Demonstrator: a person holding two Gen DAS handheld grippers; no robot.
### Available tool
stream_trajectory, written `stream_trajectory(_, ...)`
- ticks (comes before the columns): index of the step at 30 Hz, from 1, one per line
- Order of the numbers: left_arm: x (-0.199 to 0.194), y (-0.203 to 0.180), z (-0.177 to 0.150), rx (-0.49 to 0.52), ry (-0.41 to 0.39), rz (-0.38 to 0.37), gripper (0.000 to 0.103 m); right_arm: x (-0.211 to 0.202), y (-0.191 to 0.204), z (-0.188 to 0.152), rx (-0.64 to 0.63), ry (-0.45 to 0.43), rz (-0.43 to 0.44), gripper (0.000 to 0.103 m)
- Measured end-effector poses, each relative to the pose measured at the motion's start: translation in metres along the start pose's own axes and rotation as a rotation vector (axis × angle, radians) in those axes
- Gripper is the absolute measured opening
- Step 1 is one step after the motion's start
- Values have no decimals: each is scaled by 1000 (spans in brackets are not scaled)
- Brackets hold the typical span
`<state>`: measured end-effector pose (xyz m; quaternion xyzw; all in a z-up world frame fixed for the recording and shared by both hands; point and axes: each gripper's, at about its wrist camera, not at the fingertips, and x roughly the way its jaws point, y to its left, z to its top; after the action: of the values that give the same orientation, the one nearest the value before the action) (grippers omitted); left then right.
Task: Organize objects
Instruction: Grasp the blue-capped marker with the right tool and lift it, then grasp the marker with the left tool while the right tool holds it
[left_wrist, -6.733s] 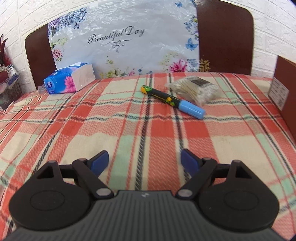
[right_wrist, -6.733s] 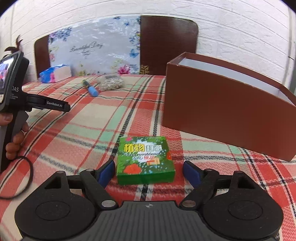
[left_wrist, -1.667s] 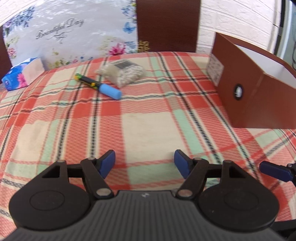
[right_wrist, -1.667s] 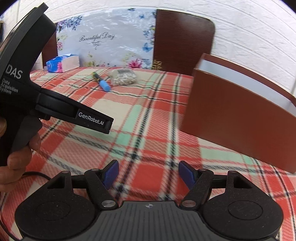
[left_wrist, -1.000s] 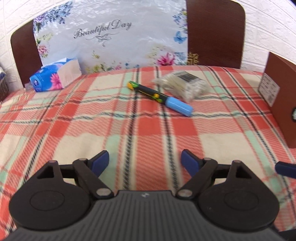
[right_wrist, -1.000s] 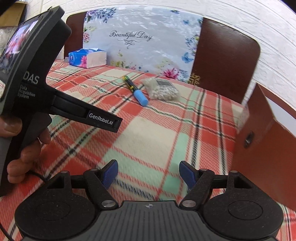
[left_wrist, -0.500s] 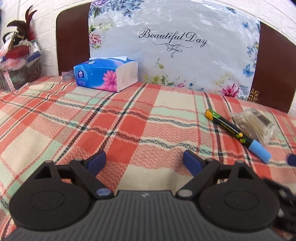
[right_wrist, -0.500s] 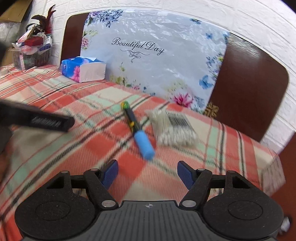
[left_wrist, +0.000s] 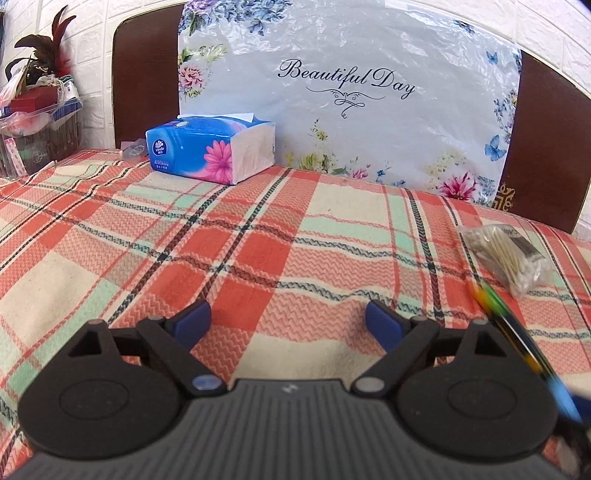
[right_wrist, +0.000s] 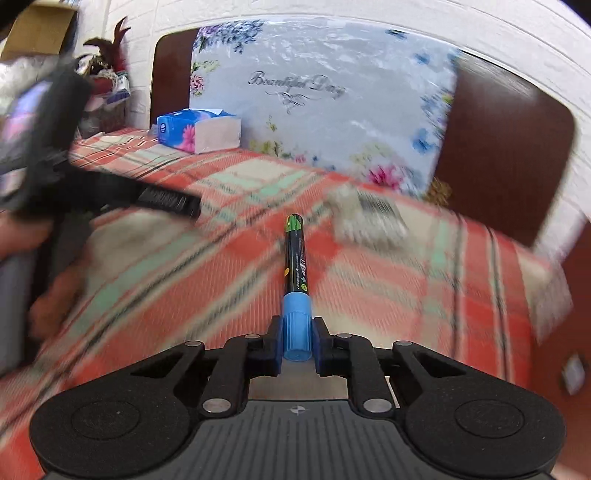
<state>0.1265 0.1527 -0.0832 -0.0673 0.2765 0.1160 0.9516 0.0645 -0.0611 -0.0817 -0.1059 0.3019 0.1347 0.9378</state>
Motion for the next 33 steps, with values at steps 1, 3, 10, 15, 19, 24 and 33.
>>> stream_trajectory(1, 0, 0, 0, 0, 0, 0, 92, -12, -4, -9, 26, 6, 4, 16)
stream_trajectory(3, 1, 0, 0, 4, 4, 1, 92, -35, -13, -28, 101, 20, 6, 16)
stream_trajectory(10, -29, -24, -1, 3, 132, -79, 91, -75, -46, -64, 370, 36, 93, 16)
stream_trajectory(15, -67, -83, -14, 14, 319, -400, 85, -67, -79, -79, 639, 26, 230, 15)
stream_trajectory(19, -75, -127, -26, 74, 416, -465, 84, -71, -83, -89, 685, -5, 275, 15)
stream_trajectory(24, -81, -161, -34, 184, 395, -433, 49, -85, -90, -93, 667, -57, 322, 15)
stream_trajectory(33, -121, -181, 5, 139, 302, -553, 25, -125, -101, -77, 529, -211, 264, 16)
